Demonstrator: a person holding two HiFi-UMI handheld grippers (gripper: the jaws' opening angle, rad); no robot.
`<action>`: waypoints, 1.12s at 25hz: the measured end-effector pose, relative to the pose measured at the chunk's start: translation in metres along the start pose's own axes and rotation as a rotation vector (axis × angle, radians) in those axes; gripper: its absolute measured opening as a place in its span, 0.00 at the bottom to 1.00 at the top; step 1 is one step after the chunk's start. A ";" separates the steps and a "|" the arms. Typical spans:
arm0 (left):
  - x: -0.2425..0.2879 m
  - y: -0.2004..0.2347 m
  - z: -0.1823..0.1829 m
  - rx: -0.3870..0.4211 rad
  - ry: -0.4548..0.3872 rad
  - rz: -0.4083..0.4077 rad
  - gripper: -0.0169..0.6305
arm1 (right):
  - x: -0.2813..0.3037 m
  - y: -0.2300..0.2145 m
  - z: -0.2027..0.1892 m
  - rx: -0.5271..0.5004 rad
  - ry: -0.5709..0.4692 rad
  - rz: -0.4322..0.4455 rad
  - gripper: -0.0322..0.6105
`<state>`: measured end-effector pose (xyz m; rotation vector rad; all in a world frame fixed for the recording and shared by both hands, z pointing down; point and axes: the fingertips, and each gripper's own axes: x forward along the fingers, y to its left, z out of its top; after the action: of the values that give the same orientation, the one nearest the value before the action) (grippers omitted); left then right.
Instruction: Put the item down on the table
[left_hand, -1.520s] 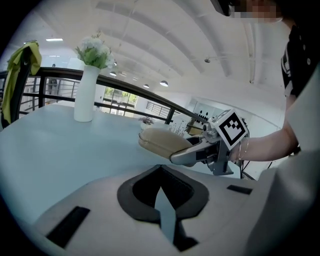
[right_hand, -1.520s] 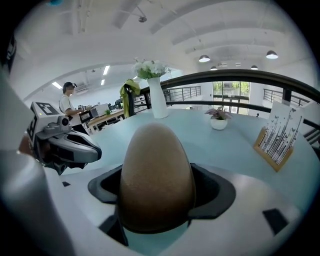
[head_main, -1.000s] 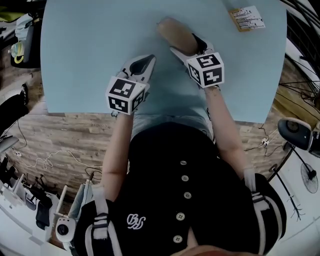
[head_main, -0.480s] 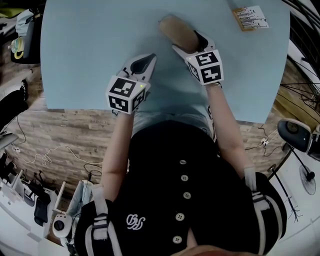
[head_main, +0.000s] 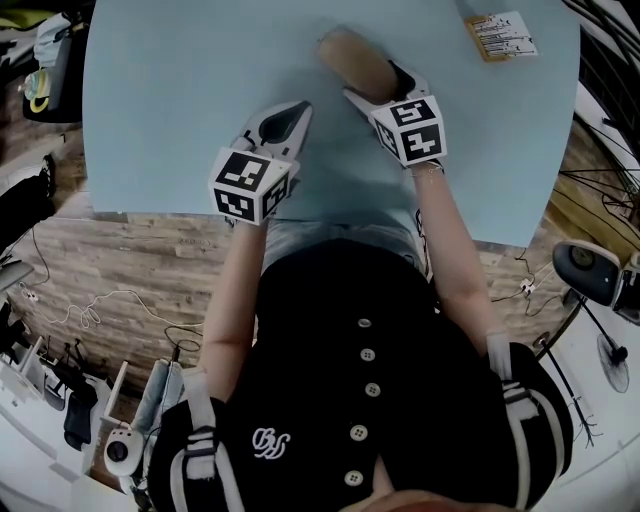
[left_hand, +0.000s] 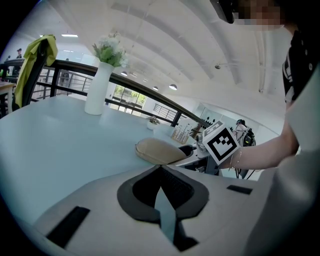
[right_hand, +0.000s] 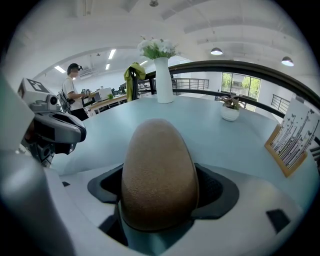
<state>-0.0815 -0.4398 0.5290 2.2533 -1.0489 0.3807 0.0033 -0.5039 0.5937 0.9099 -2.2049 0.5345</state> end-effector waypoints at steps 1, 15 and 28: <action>-0.001 0.000 0.001 0.000 -0.002 0.001 0.04 | -0.001 0.000 0.001 0.001 -0.001 0.000 0.67; -0.010 -0.010 0.013 0.075 0.010 -0.026 0.04 | -0.034 0.005 0.020 -0.017 -0.064 -0.029 0.68; -0.012 -0.026 0.057 0.173 -0.044 -0.100 0.04 | -0.084 0.027 0.058 0.005 -0.182 0.034 0.51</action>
<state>-0.0692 -0.4562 0.4690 2.4669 -0.9521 0.3939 0.0024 -0.4818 0.4904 0.9578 -2.3870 0.4900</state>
